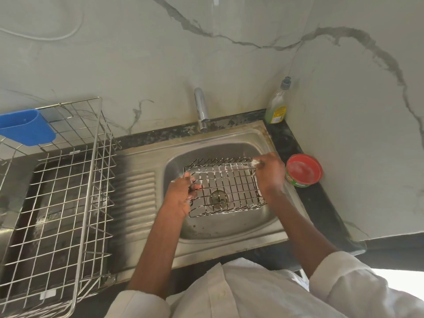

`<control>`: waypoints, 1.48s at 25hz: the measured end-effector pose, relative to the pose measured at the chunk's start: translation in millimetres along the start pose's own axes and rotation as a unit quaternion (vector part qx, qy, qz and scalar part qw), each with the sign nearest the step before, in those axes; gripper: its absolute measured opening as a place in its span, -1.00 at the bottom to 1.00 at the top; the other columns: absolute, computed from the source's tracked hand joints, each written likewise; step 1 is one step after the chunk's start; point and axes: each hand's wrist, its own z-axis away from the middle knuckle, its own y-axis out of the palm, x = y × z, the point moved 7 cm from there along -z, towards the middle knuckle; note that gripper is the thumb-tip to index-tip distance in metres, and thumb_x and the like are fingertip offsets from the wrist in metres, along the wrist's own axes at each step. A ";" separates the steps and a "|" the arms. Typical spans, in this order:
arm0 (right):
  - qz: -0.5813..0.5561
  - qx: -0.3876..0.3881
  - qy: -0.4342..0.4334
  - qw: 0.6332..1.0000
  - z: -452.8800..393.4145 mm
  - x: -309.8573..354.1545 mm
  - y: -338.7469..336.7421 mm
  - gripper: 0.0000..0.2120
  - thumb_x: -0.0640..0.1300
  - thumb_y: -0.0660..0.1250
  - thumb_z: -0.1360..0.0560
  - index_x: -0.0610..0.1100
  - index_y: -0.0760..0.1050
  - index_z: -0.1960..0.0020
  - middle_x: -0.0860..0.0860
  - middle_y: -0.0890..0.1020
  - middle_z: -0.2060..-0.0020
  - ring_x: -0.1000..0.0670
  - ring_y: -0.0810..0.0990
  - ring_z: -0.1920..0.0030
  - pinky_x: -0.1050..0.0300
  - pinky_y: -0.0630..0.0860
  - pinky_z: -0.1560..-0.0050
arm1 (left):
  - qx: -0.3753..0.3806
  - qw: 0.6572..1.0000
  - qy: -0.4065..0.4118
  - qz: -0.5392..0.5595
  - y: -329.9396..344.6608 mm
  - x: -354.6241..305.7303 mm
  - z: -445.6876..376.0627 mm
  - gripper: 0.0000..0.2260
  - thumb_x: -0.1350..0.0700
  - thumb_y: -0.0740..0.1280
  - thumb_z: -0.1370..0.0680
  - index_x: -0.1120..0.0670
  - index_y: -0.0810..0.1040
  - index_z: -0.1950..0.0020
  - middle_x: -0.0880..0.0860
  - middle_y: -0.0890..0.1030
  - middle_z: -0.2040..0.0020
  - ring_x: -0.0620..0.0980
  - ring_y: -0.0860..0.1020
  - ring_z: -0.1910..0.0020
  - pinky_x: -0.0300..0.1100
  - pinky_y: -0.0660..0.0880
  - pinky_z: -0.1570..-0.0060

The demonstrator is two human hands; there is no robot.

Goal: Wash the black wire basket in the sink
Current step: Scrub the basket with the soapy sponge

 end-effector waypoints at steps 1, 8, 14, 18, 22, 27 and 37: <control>0.001 -0.008 0.025 1.000 0.5 -4.8 -2.3 -0.64 -0.49 0.34 -0.50 -0.16 0.72 -0.14 -0.13 0.71 -0.08 -0.05 0.69 0.01 0.52 0.33 0.18 | 0.004 1.000 0.001 -0.004 3.6 0.6 0.7 -0.88 0.18 0.25 -0.75 0.20 0.54 -0.10 0.10 0.57 0.17 -0.18 0.51 0.50 -0.35 0.26 0.62; -0.052 0.053 -0.234 0.969 41.3 110.4 42.0 -0.65 -0.55 0.38 -0.46 -0.19 0.72 -0.07 -0.04 0.71 0.02 0.03 0.68 0.11 0.35 0.60 0.13 | -0.006 0.999 0.013 -0.031 26.3 3.3 -4.9 -0.82 0.19 0.21 -0.76 0.16 0.53 -0.02 0.07 0.57 0.18 -0.10 0.49 0.34 -0.34 0.25 0.64; -0.021 0.014 -0.010 1.000 -11.3 -1.1 9.4 -0.59 -0.52 0.33 -0.48 -0.10 0.72 -0.11 -0.01 0.69 -0.08 0.06 0.66 0.03 0.49 0.47 0.15 | 0.004 1.000 -0.006 -0.008 3.1 7.5 -9.3 -0.86 0.26 0.27 -0.72 0.24 0.55 -0.24 0.11 0.60 0.13 -0.14 0.56 0.43 -0.34 0.25 0.64; -0.037 -0.029 0.015 0.999 -2.4 -0.6 9.8 -0.63 -0.53 0.34 -0.47 -0.17 0.73 -0.07 -0.09 0.73 -0.04 -0.01 0.69 0.04 0.45 0.43 0.11 | 0.013 1.000 0.000 -0.025 11.5 5.8 -3.9 -0.87 0.27 0.23 -0.72 0.24 0.53 -0.23 0.12 0.60 0.14 -0.17 0.55 0.52 -0.34 0.25 0.65; -0.100 0.018 -0.194 0.976 41.4 106.7 44.2 -0.60 -0.60 0.37 -0.38 -0.20 0.73 -0.01 -0.07 0.73 0.06 0.04 0.66 0.12 0.47 0.50 0.12 | 0.004 0.998 0.011 -0.055 22.3 7.3 -6.6 -0.78 0.20 0.19 -0.75 0.13 0.54 0.05 0.04 0.57 0.31 -0.15 0.47 0.53 -0.32 0.19 0.62; -0.084 0.042 -0.294 0.951 54.5 123.0 45.0 -0.66 -0.56 0.40 -0.40 -0.21 0.72 -0.01 -0.05 0.71 0.06 -0.02 0.66 0.07 0.24 0.63 0.10 | -0.006 0.999 0.016 -0.042 15.5 8.0 -8.1 -0.75 0.20 0.20 -0.75 0.12 0.53 0.10 0.05 0.56 0.32 -0.15 0.46 0.55 -0.30 0.21 0.60; -0.035 0.000 -0.068 0.997 19.1 19.5 13.3 -0.54 -0.59 0.27 -0.43 -0.16 0.72 -0.08 -0.07 0.72 -0.05 0.00 0.69 0.00 0.59 0.37 0.13 | -0.010 0.999 -0.036 0.031 10.9 15.4 -2.2 -0.90 0.25 0.24 -0.74 0.21 0.54 -0.12 0.11 0.61 0.12 -0.12 0.53 0.37 -0.33 0.29 0.64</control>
